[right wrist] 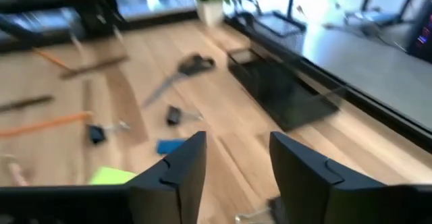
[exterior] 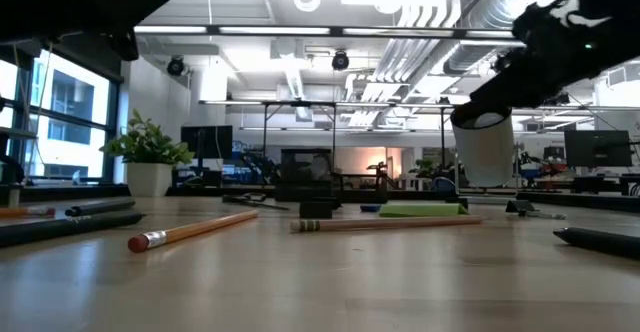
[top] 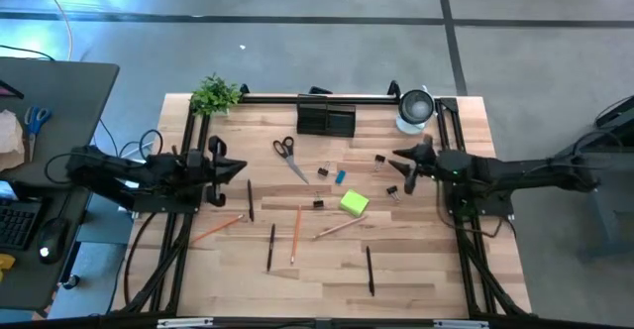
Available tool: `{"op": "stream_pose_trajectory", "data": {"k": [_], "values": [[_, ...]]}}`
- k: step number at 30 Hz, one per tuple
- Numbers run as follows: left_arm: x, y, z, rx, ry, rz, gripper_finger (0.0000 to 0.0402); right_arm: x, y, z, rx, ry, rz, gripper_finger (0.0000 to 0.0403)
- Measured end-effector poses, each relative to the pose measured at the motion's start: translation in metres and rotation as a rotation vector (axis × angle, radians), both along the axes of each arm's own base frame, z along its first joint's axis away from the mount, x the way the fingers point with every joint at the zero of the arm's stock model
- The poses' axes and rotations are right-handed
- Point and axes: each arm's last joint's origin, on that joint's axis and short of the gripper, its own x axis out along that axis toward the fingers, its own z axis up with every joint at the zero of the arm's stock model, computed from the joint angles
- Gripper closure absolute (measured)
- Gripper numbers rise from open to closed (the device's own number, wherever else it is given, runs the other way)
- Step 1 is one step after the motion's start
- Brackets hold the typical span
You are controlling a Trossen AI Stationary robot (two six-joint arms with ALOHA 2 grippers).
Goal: Pick and place office supplies into organizer
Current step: Put the black binder clip into the black desk organizer
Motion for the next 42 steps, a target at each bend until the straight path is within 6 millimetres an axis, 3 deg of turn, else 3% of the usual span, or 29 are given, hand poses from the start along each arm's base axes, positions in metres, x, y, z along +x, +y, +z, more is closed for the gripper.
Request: {"op": "stream_pose_trajectory", "data": {"k": [5,10,15,22,34,42], "values": [[0.016,0.000,0.019,0.061,0.086,0.053,0.0401,0.025,-0.010,0.010,-0.038,0.183,0.016,0.0240],[0.045,-0.001,0.032,0.117,0.230,0.070,0.0399,0.054,-0.026,0.016,-0.004,0.289,0.077,0.0248],[0.077,-0.003,0.043,0.182,0.316,0.078,0.0368,0.082,-0.038,0.013,0.023,0.333,0.194,0.0247],[0.109,-0.007,0.031,0.196,0.354,-0.012,0.0330,0.122,-0.045,0.002,-0.014,0.276,0.320,0.0246],[0.117,-0.010,0.019,0.146,0.385,-0.097,0.0345,0.198,-0.066,-0.016,-0.123,0.428,0.429,0.0206],[0.116,-0.011,0.012,0.123,0.454,-0.139,0.0350,0.232,-0.077,-0.031,-0.111,0.573,0.683,0.0194]]}}
